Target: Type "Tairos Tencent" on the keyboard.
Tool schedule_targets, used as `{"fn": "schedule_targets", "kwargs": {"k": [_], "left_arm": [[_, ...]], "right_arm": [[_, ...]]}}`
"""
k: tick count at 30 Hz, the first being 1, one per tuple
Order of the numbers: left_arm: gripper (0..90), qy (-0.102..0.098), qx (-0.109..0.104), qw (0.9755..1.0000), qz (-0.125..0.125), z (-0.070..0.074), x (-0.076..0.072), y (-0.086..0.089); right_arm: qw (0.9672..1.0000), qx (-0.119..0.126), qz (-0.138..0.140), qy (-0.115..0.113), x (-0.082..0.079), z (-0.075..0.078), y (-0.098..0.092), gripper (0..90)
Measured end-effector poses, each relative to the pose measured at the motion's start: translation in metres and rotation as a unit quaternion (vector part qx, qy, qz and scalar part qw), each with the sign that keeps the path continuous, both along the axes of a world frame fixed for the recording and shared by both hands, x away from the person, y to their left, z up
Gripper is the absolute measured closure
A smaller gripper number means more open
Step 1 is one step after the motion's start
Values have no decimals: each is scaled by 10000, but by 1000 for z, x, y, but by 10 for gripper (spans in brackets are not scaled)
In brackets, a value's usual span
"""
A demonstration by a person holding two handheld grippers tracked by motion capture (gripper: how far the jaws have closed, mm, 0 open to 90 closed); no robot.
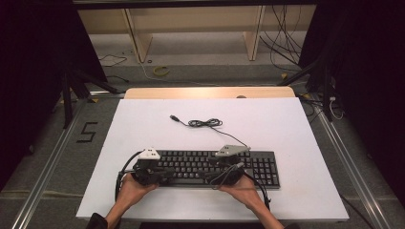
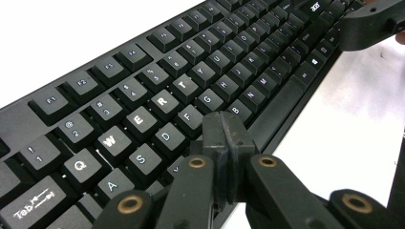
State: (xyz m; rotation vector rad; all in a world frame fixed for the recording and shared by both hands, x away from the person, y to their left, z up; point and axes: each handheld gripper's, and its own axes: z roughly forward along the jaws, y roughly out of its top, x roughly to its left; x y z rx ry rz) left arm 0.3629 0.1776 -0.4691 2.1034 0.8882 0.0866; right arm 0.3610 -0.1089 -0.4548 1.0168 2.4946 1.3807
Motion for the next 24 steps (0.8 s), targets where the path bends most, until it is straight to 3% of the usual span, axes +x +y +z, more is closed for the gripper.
{"fn": "schedule_targets", "kwargs": {"k": [12,24], "left_arm": [[890,41,32,10000,-3,-3,4,-4],[891,113,287,9995,11,-11,7,-7]], "right_arm": [[10000,-3,-3,6,-3,-1,-3,354],[10000,-26,-15,1,-5,-1,-6,348]]}}
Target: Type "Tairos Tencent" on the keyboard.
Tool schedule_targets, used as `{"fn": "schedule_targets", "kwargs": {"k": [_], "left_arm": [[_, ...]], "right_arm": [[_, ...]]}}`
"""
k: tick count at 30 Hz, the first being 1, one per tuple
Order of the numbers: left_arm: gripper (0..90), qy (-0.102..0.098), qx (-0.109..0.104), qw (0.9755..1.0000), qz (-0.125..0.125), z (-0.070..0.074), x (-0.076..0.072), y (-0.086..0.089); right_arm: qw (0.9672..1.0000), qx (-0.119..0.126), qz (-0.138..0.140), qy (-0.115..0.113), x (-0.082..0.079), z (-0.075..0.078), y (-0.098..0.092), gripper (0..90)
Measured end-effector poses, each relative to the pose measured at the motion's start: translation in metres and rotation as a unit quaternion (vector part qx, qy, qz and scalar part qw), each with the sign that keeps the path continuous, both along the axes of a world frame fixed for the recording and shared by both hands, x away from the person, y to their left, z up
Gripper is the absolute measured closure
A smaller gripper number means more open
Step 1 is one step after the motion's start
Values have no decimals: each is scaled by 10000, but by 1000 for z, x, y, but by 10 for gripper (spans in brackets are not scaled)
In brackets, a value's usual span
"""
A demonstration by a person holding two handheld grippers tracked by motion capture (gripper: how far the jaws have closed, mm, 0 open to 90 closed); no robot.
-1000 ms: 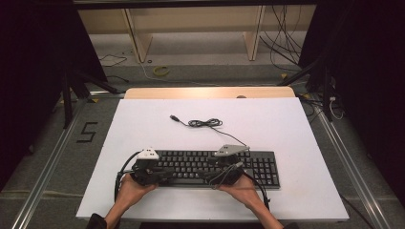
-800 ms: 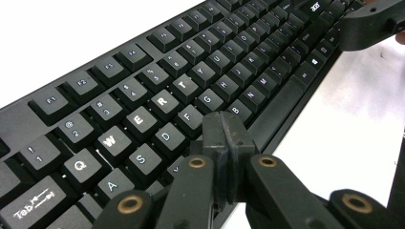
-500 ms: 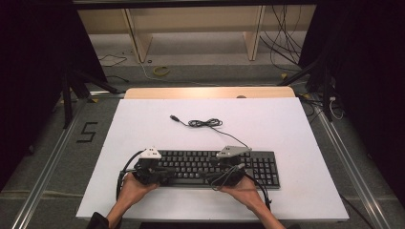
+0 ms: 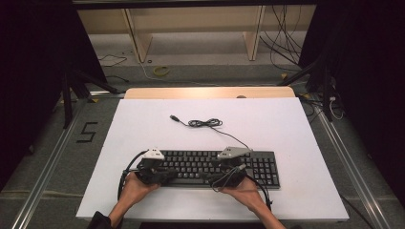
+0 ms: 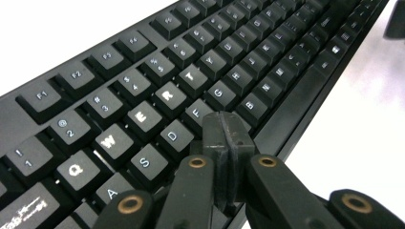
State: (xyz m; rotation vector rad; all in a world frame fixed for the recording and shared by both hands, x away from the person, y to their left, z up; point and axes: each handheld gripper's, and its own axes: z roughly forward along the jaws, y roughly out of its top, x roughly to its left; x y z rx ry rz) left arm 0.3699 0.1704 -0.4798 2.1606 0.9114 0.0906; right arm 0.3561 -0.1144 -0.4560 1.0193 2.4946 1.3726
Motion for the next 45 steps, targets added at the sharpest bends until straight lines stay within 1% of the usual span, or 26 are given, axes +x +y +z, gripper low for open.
{"fn": "schedule_targets", "kwargs": {"k": [6,9,10,11,13,14,19,20,23,26,29,33,36,38,45], "left_arm": [[892,25,-36,10000,16,0,0,0],[891,-27,9,10000,-11,1,0,0],[891,-55,-12,10000,7,2,0,1],[890,-57,-93,9999,18,2,-1,1],[884,-86,-161,9998,35,3,-1,2],[874,-117,-219,9997,43,4,-1,3],[836,-148,-403,9991,36,6,-2,4],[829,-148,-403,9991,36,6,-2,4],[808,-148,-505,9986,58,7,-2,5],[776,-136,-541,9984,39,8,-2,7],[754,-122,-599,9981,79,8,-1,7],[705,-131,-642,9978,99,9,-1,9],[647,-98,-751,9969,202,10,0,11],[622,-108,-784,9966,221,11,0,12],[470,-168,-834,9952,485,12,2,14]], "right_arm": [[10000,-23,-8,21,-1,0,-1,349],[10000,-28,-2,6,-1,0,-1,349],[10000,-26,-6,4,-1,0,-1,349],[10000,-13,-5,-6,0,0,-1,349],[10000,-7,-11,-8,0,0,-1,349],[10000,-5,-11,-14,0,0,-1,349],[10000,-10,-8,-7,0,0,-1,349],[10000,-14,-5,-20,0,0,-1,349],[10000,-13,-10,-14,0,0,-1,349],[10000,-20,-18,-6,0,0,-1,349],[10000,-29,-12,4,-1,-1,0,348],[10000,-28,-17,14,-1,-1,-1,347],[10000,-23,-15,16,-1,0,-1,347],[10000,-23,-7,12,-1,0,-1,347],[10000,-14,-16,14,-1,0,-1,347]]}}
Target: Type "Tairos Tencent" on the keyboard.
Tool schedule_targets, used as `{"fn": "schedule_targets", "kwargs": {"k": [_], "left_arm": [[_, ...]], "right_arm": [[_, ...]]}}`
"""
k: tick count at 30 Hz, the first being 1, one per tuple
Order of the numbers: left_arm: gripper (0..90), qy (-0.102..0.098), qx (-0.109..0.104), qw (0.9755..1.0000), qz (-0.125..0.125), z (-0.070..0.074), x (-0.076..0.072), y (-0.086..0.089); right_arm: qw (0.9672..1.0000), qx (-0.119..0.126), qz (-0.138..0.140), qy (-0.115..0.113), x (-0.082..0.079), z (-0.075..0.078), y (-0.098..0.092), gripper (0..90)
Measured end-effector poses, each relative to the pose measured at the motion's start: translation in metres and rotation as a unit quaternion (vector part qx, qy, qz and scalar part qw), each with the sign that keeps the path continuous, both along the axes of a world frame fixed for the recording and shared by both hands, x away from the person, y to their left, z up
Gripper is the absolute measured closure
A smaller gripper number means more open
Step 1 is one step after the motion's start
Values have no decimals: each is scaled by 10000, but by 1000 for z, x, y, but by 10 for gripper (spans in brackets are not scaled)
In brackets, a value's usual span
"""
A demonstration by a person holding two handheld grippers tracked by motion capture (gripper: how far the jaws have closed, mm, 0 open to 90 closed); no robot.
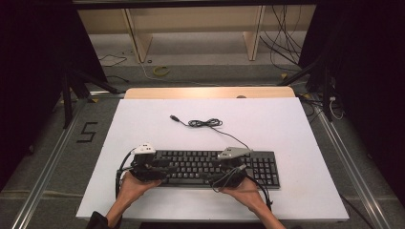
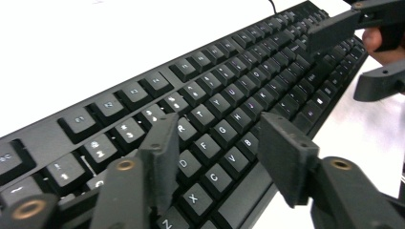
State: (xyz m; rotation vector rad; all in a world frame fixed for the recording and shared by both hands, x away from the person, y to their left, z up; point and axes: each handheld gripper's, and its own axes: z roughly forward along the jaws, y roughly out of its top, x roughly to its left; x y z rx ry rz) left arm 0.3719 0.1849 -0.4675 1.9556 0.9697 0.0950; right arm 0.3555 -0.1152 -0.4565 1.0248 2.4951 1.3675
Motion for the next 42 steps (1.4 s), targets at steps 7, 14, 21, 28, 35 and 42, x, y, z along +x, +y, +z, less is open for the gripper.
{"fn": "schedule_targets", "kwargs": {"k": [7,14,21,28,35,42], "left_arm": [[353,-110,-59,9998,156,2,3,5],[301,-180,-128,9993,311,4,6,11],[297,-221,-186,9988,402,5,8,15],[300,-274,-187,9985,436,7,11,18],[297,-253,-146,9983,512,9,15,20],[309,-151,-55,9981,590,7,20,22]], "right_arm": [[10000,4,-12,18,0,-1,0,347],[10000,16,-11,-6,1,-1,-1,347],[10000,15,-2,-10,1,0,-1,347],[10000,35,2,-3,1,0,0,347],[10000,45,39,9,0,0,3,347],[10000,46,42,41,0,0,3,347]]}}
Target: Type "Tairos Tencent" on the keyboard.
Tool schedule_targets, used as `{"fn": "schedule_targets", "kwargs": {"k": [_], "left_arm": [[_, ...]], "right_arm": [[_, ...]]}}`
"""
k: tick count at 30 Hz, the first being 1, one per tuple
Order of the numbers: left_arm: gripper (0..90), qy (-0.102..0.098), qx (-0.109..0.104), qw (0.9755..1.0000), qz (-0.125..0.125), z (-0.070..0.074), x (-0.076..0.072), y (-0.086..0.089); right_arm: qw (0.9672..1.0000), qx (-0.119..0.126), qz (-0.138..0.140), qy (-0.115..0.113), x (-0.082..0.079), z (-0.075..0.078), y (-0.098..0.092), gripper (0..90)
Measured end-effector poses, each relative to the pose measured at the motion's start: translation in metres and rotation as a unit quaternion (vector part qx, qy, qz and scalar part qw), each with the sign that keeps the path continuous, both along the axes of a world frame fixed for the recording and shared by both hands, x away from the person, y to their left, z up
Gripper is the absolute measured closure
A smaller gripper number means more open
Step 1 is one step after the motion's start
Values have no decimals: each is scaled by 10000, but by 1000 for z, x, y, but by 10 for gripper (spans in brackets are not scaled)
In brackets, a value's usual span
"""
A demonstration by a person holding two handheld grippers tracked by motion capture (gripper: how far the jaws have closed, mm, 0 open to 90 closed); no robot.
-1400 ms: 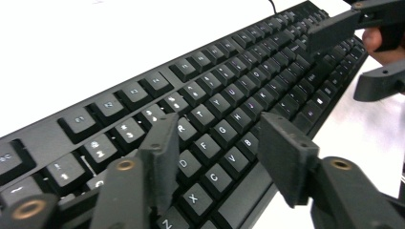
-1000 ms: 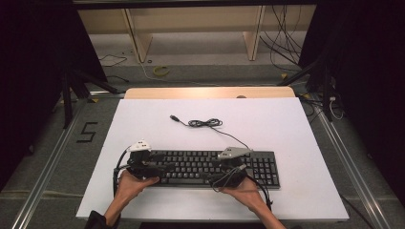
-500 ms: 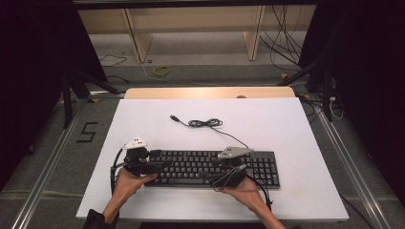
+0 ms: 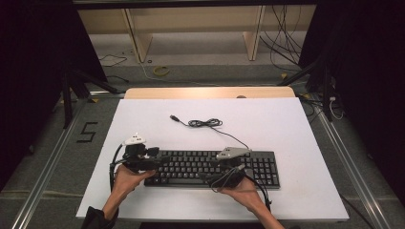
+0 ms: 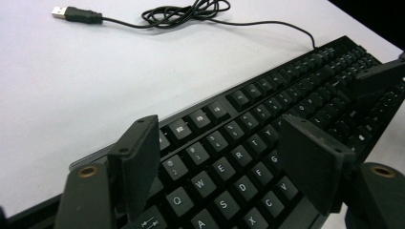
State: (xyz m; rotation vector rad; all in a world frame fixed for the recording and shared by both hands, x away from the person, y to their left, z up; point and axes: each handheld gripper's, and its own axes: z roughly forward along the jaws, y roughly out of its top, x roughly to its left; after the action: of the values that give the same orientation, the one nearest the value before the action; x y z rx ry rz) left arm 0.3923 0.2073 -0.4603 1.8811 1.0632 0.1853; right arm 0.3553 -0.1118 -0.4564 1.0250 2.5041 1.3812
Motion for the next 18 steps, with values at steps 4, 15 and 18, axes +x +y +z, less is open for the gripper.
{"fn": "schedule_targets", "kwargs": {"k": [4,15,18], "left_arm": [[346,96,55,9999,18,-1,1,-1],[669,315,343,9983,-355,-4,5,-13],[729,355,447,9974,-429,-6,6,-16]], "right_arm": [[10000,6,7,-22,0,0,0,347],[10000,4,15,-29,0,0,0,347],[10000,7,8,-21,0,0,0,347]]}}
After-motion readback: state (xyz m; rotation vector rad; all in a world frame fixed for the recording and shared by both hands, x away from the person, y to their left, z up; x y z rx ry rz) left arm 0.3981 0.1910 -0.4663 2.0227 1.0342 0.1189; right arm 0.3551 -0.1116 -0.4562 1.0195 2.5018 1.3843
